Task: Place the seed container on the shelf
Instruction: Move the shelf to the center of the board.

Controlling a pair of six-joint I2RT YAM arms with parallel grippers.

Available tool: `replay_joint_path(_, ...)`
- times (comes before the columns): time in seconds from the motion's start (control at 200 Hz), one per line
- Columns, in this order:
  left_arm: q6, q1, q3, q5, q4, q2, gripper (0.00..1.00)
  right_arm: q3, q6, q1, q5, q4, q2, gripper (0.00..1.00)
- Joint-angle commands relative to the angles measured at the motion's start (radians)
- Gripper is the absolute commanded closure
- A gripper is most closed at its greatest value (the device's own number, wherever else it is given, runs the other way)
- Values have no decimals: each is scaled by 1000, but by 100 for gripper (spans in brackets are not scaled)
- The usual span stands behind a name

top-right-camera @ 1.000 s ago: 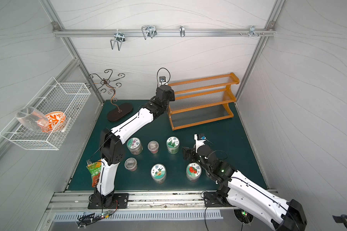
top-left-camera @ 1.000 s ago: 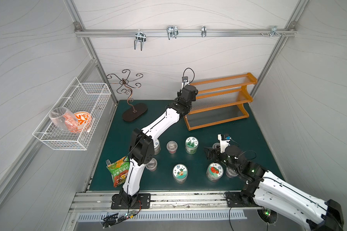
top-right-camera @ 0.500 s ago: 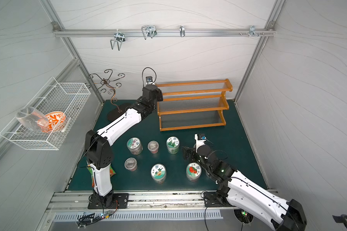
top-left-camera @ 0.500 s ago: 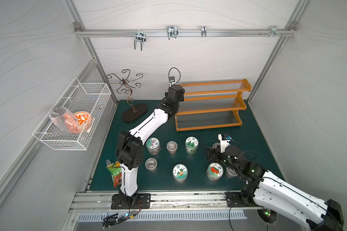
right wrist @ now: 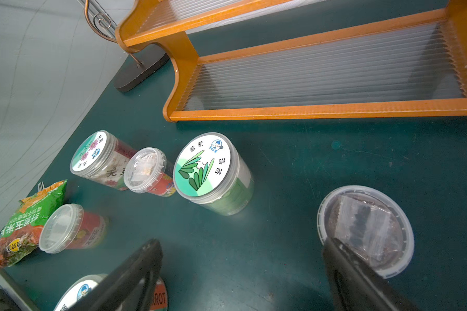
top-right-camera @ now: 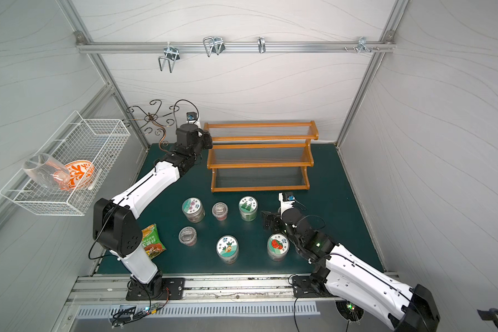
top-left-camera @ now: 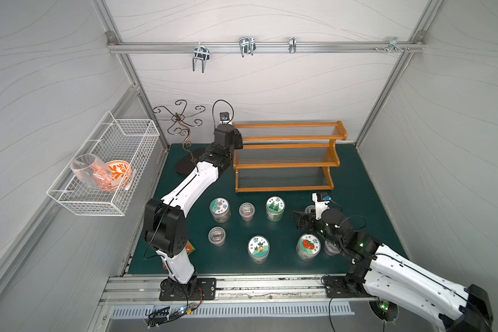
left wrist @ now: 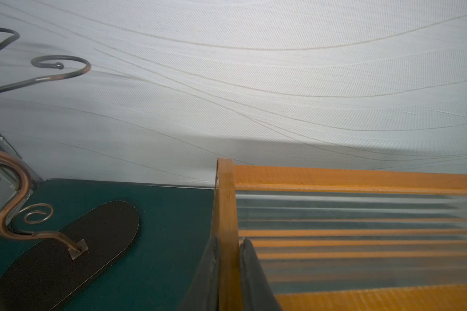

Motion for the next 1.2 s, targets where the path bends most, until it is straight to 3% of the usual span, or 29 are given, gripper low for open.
replay_joint_path(0.0,13,43,-18,74,69,-44,87,30,5,5,6,1,12,3)
replay_joint_path(0.765,20,143,-64,113,85,-65,87,92,9,1,21,-49,75,1)
replay_joint_path(1.015,16,151,-76,94,83,-86,86,105,30,-52,-30,-71,85,1)
replay_joint_path(1.195,16,150,-72,97,81,-125,58,179,5,-99,-79,-159,112,1)
